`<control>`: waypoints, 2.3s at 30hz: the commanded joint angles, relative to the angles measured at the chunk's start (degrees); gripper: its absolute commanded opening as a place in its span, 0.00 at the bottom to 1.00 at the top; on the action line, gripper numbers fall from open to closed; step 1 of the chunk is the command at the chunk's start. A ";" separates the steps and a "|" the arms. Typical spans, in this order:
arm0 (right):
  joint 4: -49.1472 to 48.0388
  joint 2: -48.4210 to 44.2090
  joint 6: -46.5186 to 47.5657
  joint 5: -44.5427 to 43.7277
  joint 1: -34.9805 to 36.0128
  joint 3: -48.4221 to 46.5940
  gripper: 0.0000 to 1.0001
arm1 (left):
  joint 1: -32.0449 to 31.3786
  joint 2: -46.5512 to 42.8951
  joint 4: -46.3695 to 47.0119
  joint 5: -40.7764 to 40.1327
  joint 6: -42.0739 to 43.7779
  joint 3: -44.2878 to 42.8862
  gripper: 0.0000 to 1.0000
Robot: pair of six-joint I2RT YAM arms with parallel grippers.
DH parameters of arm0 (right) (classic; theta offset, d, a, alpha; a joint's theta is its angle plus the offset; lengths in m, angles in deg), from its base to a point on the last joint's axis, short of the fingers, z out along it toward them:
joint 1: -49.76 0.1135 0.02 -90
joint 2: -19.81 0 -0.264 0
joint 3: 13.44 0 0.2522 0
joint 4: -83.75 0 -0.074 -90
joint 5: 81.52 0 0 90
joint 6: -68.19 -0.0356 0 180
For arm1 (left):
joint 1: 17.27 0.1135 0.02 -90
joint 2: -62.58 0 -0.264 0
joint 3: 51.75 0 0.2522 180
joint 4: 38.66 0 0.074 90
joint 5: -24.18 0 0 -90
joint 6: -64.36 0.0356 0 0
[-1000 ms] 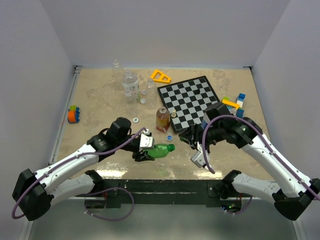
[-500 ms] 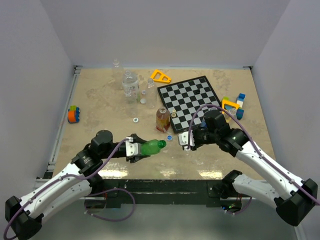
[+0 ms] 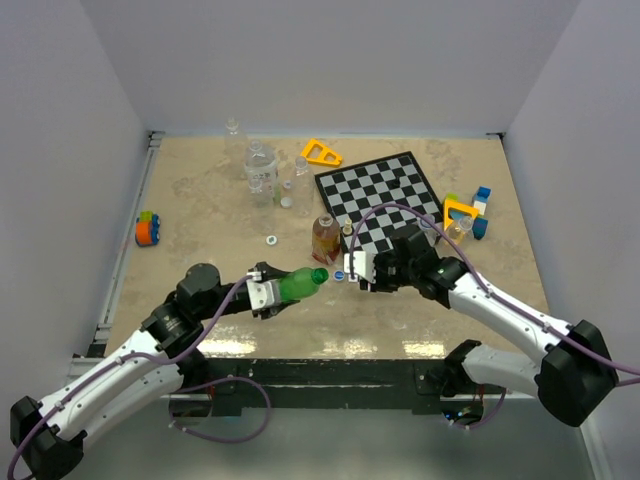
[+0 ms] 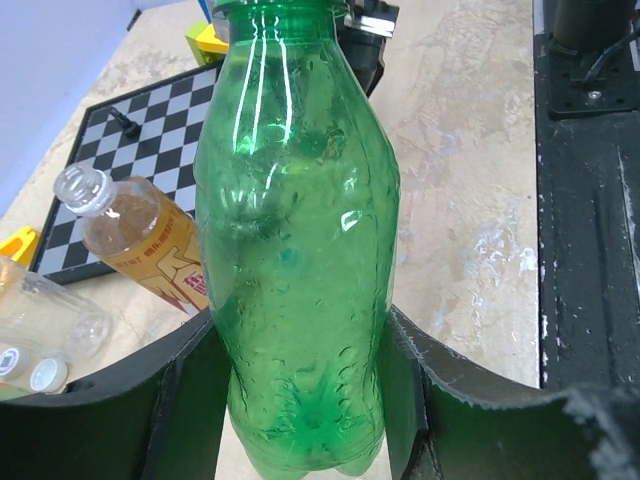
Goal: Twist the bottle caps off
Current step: Place the bottle cap at the center of the board.
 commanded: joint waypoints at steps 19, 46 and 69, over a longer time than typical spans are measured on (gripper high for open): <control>-3.35 3.25 -2.35 -3.46 -0.12 0.55 0.40 | 0.16 -1.88 4.09 -0.85 -1.33 0.90 0.00; 15.54 -3.61 6.26 5.94 -0.12 -9.64 0.48 | 0.16 -0.83 4.26 -0.41 -1.51 0.81 0.00; 21.78 -5.10 8.99 8.67 -0.12 -12.81 0.50 | 0.16 -0.30 4.35 0.03 -1.51 0.98 0.00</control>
